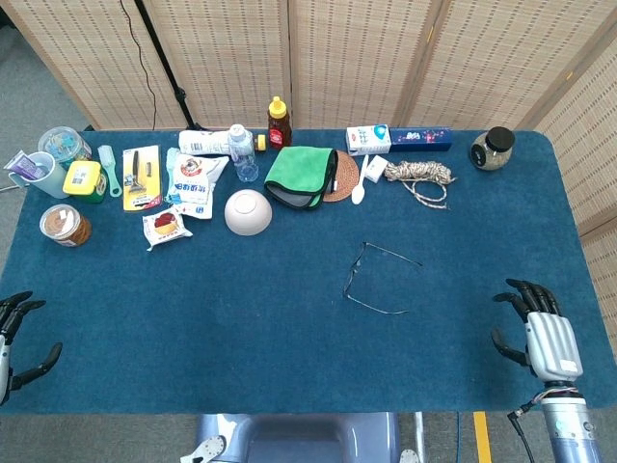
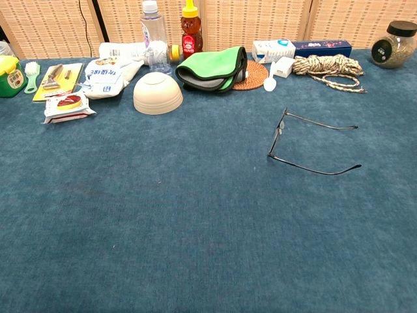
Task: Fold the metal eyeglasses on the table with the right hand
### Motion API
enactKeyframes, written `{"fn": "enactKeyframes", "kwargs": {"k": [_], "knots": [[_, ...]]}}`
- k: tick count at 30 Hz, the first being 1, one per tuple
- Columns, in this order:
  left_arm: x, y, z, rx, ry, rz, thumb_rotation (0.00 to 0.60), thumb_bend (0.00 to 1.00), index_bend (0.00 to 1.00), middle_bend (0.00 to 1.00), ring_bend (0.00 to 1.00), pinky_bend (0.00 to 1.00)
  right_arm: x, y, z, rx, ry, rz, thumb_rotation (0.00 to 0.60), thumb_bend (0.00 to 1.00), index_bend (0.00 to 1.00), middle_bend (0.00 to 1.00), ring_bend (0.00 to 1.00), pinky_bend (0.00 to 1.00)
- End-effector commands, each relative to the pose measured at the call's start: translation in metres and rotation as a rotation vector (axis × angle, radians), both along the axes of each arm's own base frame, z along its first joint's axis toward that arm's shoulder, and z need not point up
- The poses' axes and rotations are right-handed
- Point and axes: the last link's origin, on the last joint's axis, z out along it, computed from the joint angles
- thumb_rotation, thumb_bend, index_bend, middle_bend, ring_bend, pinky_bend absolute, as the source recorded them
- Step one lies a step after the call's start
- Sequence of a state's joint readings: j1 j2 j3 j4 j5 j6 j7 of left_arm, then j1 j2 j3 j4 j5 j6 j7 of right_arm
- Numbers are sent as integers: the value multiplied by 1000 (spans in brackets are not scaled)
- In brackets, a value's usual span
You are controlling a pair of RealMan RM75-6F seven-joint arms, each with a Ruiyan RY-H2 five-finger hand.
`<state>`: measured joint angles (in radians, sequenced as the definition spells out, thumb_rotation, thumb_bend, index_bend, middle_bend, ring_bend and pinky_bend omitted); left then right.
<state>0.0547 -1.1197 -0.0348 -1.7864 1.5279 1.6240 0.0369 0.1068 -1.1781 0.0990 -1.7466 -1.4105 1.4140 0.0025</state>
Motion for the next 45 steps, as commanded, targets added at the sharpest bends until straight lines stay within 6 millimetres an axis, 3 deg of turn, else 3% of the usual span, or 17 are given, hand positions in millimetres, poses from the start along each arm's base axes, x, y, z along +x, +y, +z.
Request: {"fn": "enactKeyframes", "kwargs": {"k": [1, 11, 20, 33, 45], "knots": [[1, 1, 2, 10, 4, -4, 534, 255, 261, 192, 153, 0, 1, -2, 0, -1, -1, 6, 600, 394, 303, 155, 123, 92], [4, 4, 10, 28, 18, -8, 535, 255, 261, 191, 153, 0, 5, -13, 2, 5, 9, 45, 600, 394, 252, 133, 119, 88], [7, 7, 13, 22, 31, -11, 536, 256, 260, 188, 151, 0, 27, -53, 2, 69, -48, 147, 600, 394, 223, 117, 93, 80], [8, 8, 15, 19, 37, 0, 534, 255, 261, 188, 151, 0, 71, -117, -25, 262, -136, 290, 600, 394, 268, 143, 92, 79], [6, 8, 16, 13, 46, 9, 535, 256, 260, 188, 151, 0, 95, -150, -61, 395, -183, 320, 600, 395, 278, 154, 100, 86]]}}
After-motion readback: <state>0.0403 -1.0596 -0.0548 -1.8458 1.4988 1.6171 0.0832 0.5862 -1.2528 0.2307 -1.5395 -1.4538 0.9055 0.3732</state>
